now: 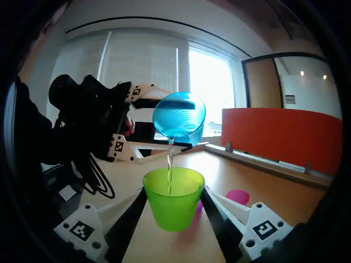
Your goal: Pour water
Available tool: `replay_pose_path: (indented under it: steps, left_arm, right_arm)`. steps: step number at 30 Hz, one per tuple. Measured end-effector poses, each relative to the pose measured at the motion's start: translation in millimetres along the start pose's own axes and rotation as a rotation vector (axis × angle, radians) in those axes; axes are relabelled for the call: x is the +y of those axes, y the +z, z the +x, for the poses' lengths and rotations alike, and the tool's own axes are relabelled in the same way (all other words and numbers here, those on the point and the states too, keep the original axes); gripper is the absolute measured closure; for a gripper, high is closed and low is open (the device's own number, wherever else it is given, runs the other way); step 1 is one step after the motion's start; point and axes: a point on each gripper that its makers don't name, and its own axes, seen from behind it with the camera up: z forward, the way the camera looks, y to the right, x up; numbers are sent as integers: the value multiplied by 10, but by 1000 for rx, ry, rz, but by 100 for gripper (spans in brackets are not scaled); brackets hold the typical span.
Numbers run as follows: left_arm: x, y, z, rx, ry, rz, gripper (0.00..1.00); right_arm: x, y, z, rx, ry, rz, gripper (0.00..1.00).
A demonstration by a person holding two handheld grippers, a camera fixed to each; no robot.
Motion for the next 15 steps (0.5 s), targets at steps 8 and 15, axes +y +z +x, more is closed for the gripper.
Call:
replay_pose_path:
  steps: [8, 15]
  left_arm:
    - [-15, -10, 6, -1, 15, 5, 20]
    - [-18, -29, 14, -1, 32, 6, 20]
  right_arm:
    - [-4, -5, -2, 2, -3, 1, 11]
    - [-7, 2, -7, 3, -5, 1, 11]
